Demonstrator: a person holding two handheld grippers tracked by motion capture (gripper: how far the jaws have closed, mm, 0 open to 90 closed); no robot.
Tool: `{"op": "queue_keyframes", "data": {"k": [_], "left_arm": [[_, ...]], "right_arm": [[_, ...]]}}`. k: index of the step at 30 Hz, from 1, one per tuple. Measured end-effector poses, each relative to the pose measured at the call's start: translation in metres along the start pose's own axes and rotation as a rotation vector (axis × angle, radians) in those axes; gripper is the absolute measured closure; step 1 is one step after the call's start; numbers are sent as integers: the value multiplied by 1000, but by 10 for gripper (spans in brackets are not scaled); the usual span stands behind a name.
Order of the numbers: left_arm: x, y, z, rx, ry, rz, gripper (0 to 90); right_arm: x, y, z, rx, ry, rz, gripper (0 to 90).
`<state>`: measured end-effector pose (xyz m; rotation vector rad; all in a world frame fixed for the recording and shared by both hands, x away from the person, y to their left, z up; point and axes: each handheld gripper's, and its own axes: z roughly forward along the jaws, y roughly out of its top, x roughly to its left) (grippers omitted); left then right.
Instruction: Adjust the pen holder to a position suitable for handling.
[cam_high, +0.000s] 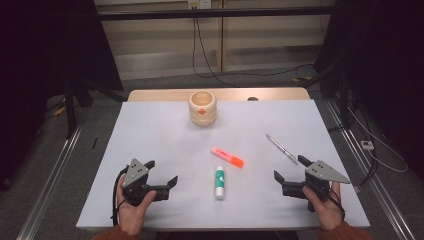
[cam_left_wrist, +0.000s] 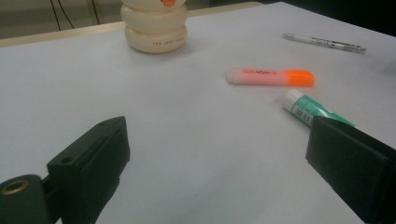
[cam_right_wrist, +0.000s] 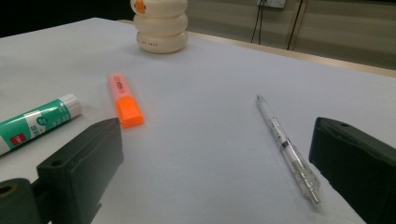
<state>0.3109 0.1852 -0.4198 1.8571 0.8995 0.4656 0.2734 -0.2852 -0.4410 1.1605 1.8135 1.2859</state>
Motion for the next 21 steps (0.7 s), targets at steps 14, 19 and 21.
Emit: {"op": "queue_keyframes", "data": {"k": [14,19,21], "left_arm": [[1,4,2,15,-1,6,56],[0,9,4,30,13,51,55],[-3,10,4,36,21,80,56]], "right_arm": [[-1,1,1,4,14,13,25],[-1,1,3,6,18,12,25],[-1,1,3,9,19,14,25]]}}
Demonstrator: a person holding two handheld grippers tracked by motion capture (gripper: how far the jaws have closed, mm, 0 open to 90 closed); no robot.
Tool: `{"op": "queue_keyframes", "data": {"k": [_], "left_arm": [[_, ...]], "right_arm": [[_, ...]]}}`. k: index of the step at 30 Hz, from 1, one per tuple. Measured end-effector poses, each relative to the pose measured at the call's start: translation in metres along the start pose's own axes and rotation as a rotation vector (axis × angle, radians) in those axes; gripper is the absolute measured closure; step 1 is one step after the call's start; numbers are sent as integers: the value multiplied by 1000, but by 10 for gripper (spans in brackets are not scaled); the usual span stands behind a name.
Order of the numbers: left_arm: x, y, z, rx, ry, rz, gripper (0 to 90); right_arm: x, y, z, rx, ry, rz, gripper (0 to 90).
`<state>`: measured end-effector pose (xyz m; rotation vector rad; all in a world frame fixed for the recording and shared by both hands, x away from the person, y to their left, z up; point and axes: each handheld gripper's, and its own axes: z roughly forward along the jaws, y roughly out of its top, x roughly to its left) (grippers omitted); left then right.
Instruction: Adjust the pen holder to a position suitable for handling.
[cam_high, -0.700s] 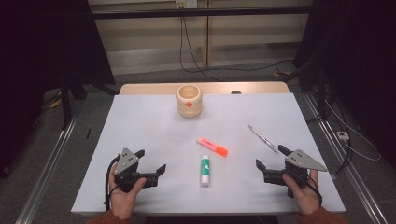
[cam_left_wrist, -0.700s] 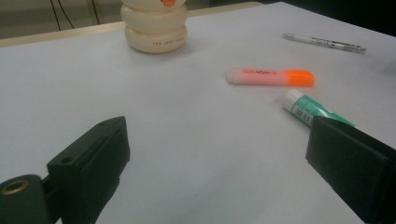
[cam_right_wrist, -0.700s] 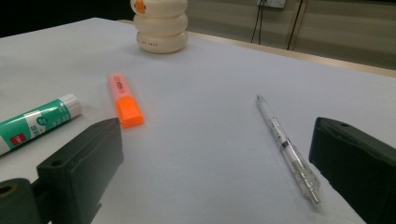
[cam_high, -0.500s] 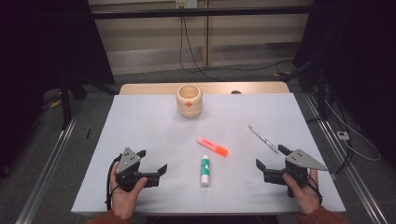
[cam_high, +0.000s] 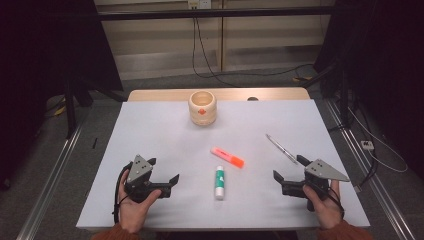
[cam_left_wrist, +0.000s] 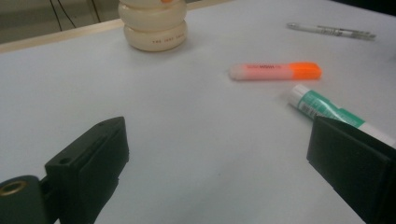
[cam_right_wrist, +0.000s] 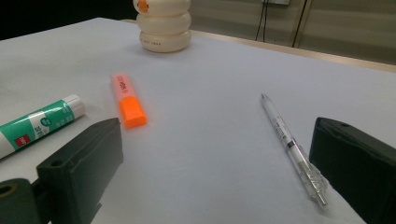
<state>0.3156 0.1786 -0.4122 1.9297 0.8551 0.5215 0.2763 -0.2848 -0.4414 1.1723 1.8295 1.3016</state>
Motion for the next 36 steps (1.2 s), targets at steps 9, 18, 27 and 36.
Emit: {"op": "queue_keyframes", "data": {"k": [9,18,27,36], "left_arm": [[1,14,10,16,-21,7,62],[7,23,19,83,-87,4,61],[12,44,34,84,-96,-1,56],[29,67,59,75,-68,-28,63]], "right_arm": [[0,0,1,4,-2,-2,24],[3,1,1,6,3,-14,24],[1,0,0,5,3,-8,23],[2,0,0,6,6,-7,23]]}}
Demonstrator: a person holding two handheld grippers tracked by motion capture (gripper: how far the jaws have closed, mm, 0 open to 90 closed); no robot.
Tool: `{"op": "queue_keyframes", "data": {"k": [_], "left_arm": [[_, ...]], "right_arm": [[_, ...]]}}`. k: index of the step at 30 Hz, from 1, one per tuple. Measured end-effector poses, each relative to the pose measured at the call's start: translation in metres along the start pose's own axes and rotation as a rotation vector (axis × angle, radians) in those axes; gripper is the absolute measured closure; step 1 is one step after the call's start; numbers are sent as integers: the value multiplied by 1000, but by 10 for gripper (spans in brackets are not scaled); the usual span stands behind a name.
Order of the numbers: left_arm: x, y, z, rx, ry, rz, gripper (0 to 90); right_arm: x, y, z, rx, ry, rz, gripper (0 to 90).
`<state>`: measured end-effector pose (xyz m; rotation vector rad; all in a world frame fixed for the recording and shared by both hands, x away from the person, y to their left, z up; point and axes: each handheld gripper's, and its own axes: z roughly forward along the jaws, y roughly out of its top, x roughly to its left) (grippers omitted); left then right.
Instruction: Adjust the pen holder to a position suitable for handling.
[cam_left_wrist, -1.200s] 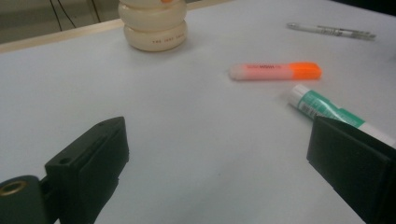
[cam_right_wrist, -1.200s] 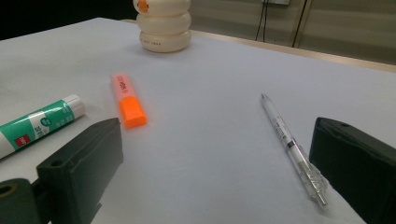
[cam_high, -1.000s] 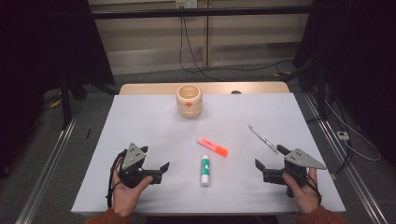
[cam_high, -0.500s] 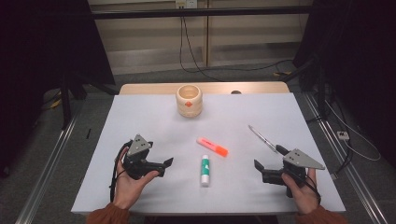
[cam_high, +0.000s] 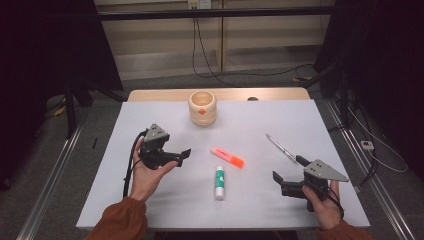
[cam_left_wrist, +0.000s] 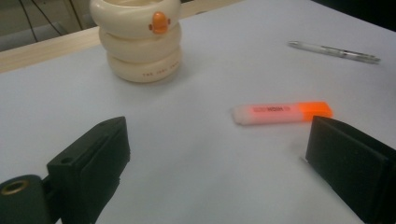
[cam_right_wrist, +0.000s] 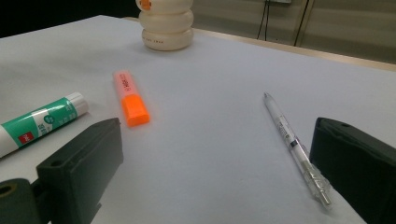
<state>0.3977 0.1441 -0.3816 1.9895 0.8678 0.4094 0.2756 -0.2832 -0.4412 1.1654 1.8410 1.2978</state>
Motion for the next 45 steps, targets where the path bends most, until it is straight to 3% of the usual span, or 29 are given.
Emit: {"op": "queue_keyframes", "data": {"k": [4,7,13,25,27,34,42,45], "left_arm": [[5,7,9,13,3,-20,68],[7,12,14,21,28,-3,74],[15,23,24,11,38,-33,81],[21,49,47,24,66,-7,101],[24,53,53,17,64,-21,104],[38,68,76,18,76,-50,120],[57,90,94,35,137,-66,151],[66,96,105,45,136,-86,155]], "right_arm": [[0,0,0,0,2,-4,23],[0,0,1,2,0,-3,23],[0,0,1,4,0,-2,23],[0,0,1,5,4,0,23],[-1,-1,1,6,4,2,24],[-3,-2,2,14,4,-1,23],[-2,-3,1,17,5,1,24],[-2,-3,0,19,8,-4,24]]}}
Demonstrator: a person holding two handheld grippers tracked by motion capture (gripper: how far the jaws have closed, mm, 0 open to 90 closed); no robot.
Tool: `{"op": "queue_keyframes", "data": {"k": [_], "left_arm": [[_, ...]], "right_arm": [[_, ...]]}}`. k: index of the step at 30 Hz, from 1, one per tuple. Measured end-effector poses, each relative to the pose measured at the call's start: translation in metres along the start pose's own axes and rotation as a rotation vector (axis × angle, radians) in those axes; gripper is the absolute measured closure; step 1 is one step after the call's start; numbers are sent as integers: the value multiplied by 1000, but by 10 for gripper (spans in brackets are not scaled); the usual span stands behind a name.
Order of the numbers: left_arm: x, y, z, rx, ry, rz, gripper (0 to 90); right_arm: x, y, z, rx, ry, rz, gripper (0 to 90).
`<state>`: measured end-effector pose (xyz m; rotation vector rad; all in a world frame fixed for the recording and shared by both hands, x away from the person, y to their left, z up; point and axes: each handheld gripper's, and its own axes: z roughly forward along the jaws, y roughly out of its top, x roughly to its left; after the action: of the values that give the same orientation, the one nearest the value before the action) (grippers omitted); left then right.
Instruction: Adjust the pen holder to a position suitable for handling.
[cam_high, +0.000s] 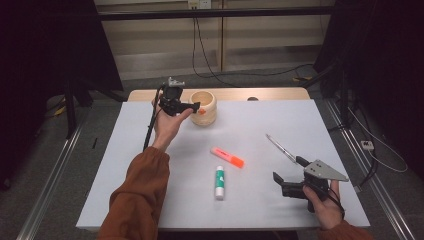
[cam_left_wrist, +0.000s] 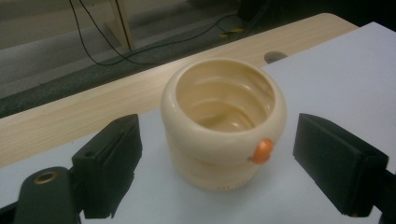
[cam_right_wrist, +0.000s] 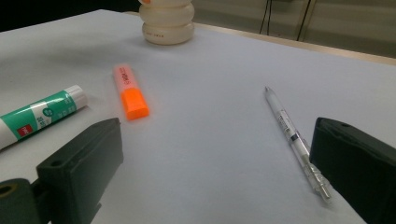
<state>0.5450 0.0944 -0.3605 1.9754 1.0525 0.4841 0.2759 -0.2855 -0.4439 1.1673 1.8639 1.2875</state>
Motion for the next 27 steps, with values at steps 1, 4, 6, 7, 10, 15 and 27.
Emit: {"op": "queue_keyframes", "data": {"k": [1,4,6,7,10,15,27], "left_arm": [[3,2,4,14,-2,-7,155],[9,3,17,34,-2,-29,165],[11,5,24,40,4,-40,178],[12,5,27,46,5,-44,181],[13,9,35,76,31,-38,196],[17,14,47,117,59,-49,226],[22,15,67,174,47,-68,436]], "right_arm": [[0,0,0,1,-1,0,24],[0,0,0,1,0,0,23],[0,0,-1,2,2,1,23],[0,0,0,2,1,1,24],[0,0,0,3,1,3,24],[0,0,0,3,4,4,24],[0,0,-1,2,6,5,23]]}}
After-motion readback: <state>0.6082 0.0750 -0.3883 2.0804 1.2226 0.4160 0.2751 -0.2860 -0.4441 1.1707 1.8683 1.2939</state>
